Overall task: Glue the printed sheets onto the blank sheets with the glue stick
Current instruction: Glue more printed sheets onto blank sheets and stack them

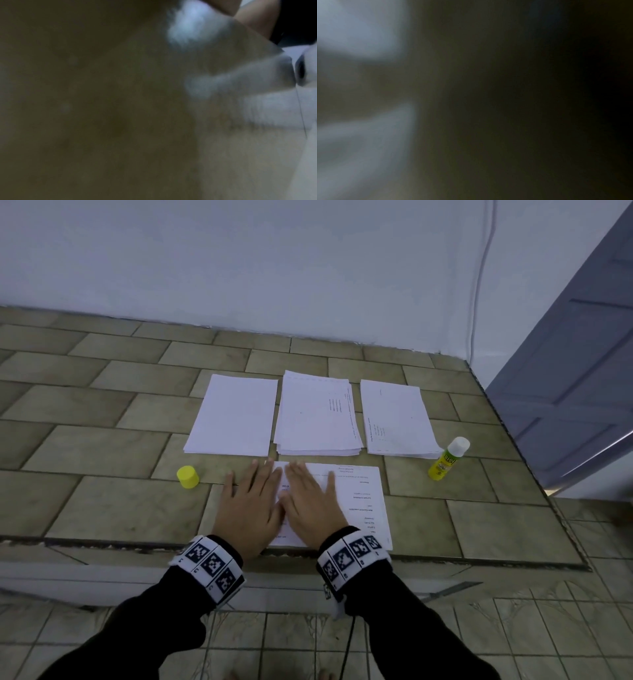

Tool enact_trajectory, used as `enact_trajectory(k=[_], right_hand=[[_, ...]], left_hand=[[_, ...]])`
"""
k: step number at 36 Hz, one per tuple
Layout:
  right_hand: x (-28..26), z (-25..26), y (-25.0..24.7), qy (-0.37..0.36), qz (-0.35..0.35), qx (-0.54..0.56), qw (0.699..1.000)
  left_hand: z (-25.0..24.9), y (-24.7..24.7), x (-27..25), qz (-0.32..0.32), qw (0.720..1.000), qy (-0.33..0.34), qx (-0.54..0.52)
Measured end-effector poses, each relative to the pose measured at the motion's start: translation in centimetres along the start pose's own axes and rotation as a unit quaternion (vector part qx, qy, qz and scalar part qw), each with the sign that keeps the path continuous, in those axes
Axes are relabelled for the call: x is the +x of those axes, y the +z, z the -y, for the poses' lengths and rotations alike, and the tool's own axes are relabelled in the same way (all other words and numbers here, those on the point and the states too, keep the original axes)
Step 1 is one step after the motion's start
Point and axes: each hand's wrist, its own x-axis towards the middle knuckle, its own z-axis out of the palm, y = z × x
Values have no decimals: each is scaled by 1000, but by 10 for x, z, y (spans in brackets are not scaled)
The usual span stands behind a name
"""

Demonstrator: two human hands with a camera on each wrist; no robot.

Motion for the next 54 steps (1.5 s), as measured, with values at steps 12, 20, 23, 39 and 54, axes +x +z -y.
enact_trajectory(k=[12,20,23,39,54], right_hand=[[-40,-93,-21,127,-33,-84,988],[-32,-54,-12,56,-18,-126,990],[-23,-24,1,-20,11,-85,996],[-61,-106,-30,134,19,-147,980],[-22,-96,-93,93,85,-60,990]], left_hand=[[-1,-4,0,4,1000,-5,8],[-2,-5,0,17,1000,-5,11],[-3,-4,0,28,999,-1,19],[-3,-7,1,84,995,-14,41],[-1,-8,-1,98,995,-1,28]])
